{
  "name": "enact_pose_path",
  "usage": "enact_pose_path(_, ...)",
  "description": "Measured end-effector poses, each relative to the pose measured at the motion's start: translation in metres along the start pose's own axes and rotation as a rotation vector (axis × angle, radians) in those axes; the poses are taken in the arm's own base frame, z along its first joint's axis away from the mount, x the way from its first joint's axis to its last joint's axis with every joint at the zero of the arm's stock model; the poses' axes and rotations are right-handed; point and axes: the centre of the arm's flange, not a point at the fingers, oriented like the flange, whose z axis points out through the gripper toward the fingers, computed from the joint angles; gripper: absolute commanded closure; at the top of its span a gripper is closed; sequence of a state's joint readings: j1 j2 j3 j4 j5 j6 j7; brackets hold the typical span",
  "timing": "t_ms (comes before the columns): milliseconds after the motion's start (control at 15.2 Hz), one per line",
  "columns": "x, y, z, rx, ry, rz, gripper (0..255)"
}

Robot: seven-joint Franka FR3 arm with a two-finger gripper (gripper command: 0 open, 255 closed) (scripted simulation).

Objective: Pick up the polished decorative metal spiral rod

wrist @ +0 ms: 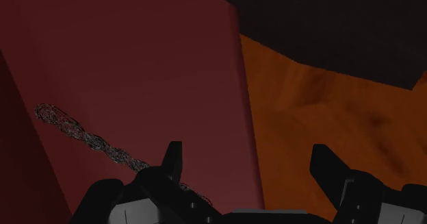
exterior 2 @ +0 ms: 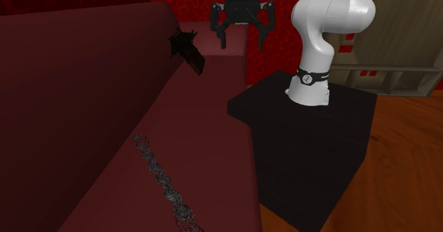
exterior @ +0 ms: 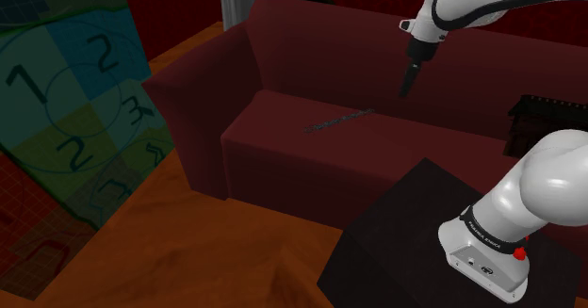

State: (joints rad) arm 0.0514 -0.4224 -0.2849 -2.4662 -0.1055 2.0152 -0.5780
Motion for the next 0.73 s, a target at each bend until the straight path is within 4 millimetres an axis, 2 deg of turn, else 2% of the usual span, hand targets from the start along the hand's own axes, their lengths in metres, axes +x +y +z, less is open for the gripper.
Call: enact_pose_path(726, 0.063, 0.092, 0.097, -0.001, -0.048, -0.323, 0)
